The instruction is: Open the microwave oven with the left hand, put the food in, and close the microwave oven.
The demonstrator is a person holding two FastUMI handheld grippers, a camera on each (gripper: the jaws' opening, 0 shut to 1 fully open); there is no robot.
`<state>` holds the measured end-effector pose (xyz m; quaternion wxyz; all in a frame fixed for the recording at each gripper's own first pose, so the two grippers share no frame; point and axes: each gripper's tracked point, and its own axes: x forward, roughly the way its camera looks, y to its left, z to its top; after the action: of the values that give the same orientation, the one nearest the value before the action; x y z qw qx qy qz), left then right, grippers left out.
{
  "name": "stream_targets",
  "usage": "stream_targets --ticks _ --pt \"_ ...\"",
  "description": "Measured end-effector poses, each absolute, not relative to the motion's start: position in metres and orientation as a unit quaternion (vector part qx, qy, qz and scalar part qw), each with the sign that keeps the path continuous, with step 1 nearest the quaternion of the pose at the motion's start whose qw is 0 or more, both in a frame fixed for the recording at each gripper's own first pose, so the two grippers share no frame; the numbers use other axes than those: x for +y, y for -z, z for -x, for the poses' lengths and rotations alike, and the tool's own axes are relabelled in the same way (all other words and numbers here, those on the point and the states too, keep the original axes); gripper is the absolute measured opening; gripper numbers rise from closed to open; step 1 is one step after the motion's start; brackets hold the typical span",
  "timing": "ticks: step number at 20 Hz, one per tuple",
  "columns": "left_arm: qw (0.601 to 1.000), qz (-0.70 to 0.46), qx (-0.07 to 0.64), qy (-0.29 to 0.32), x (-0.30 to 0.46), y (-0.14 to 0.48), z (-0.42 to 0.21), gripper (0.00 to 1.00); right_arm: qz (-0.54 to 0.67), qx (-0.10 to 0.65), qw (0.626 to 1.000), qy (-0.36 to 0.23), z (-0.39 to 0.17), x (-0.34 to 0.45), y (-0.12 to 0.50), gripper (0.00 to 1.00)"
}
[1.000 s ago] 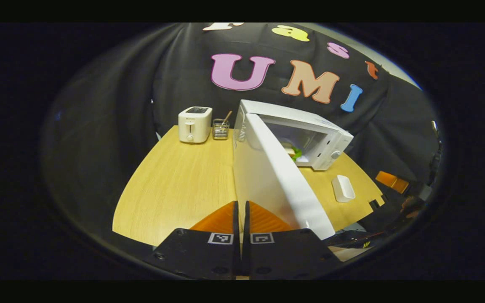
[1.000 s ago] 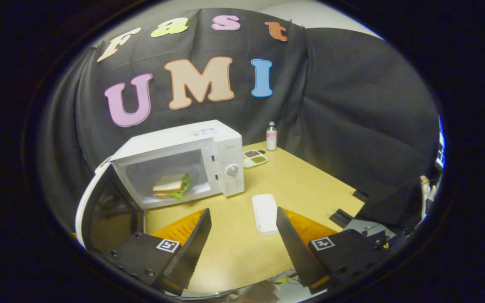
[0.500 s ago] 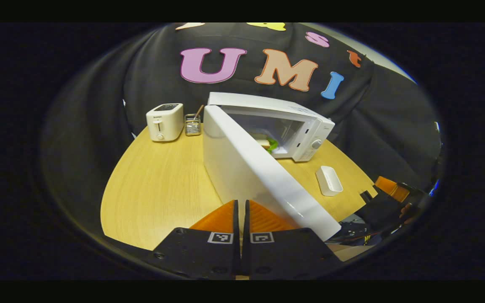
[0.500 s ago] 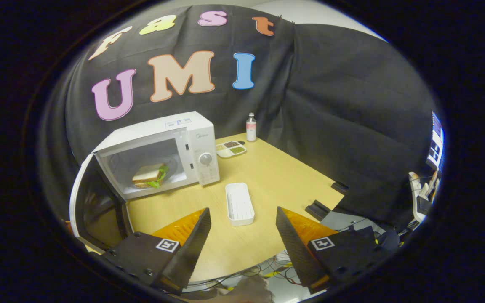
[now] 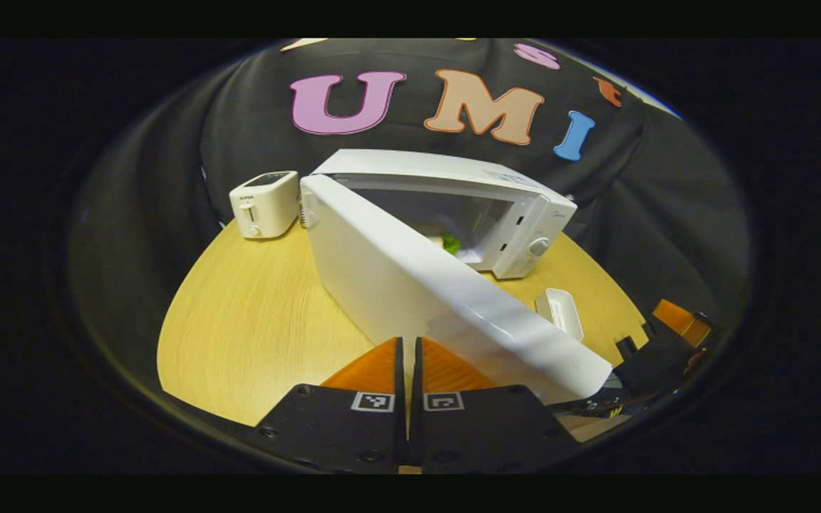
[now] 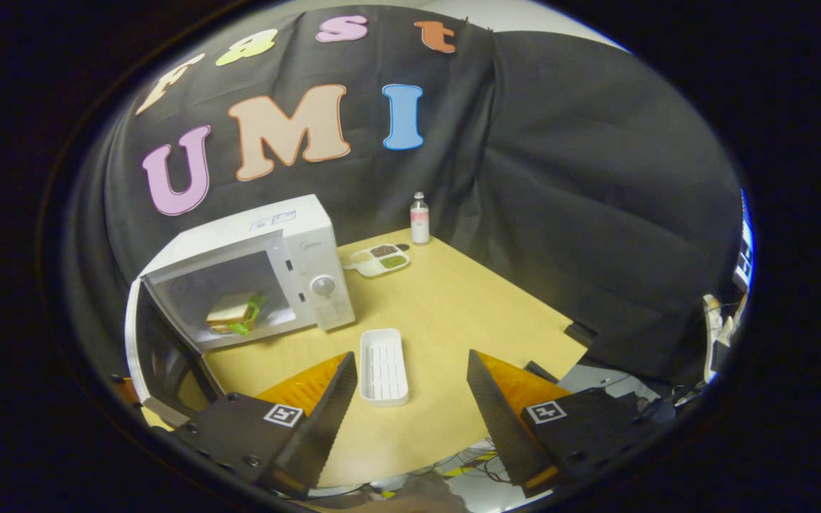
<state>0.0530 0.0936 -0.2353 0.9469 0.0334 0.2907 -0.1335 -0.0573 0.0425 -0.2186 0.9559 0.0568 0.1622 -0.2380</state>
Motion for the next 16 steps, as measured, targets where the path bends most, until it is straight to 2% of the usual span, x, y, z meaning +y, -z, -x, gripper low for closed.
stream_targets --ticks 2,3,4,9,10,11,12,13,14,15,16 --pt "0.949 -0.04 0.286 0.125 0.081 0.236 -0.063 0.01 -0.057 0.158 0.958 0.231 0.046 0.029 0.214 0.97" --pt "0.95 -0.042 0.284 0.121 0.074 0.235 -0.067 0.0 -0.057 0.159 0.959 0.227 0.041 0.021 0.214 0.93" --pt "0.951 -0.044 0.282 0.117 0.068 0.234 -0.072 0.01 -0.058 0.16 0.96 0.224 0.034 0.015 0.213 0.97" --pt "0.956 -0.049 0.273 0.099 0.036 0.234 -0.086 0.01 -0.059 0.158 0.964 0.203 0.017 -0.017 0.21 0.97" --pt "0.957 -0.051 0.27 0.097 0.029 0.234 -0.089 0.01 -0.057 0.159 0.965 0.2 0.015 -0.022 0.21 0.93" --pt "0.958 -0.054 0.266 0.094 0.022 0.233 -0.092 0.01 -0.056 0.16 0.966 0.196 0.015 -0.028 0.208 0.97" --pt "0.959 -0.057 0.262 0.092 0.014 0.233 -0.095 0.03 -0.055 0.161 0.967 0.192 0.013 -0.033 0.208 0.97" --pt "0.96 -0.059 0.258 0.091 0.007 0.232 -0.099 0.01 -0.053 0.163 0.967 0.188 0.01 -0.038 0.21 0.97" --pt "0.961 -0.061 0.253 0.09 0.002 0.232 -0.101 0.01 -0.051 0.165 0.967 0.185 0.009 -0.042 0.212 0.93" --pt "0.962 -0.063 0.249 0.089 -0.004 0.231 -0.104 0.01 -0.049 0.167 0.968 0.182 0.008 -0.046 0.213 0.97" --pt "0.964 -0.064 0.244 0.088 -0.008 0.23 -0.107 0.01 -0.047 0.167 0.968 0.18 0.008 -0.051 0.213 0.97"
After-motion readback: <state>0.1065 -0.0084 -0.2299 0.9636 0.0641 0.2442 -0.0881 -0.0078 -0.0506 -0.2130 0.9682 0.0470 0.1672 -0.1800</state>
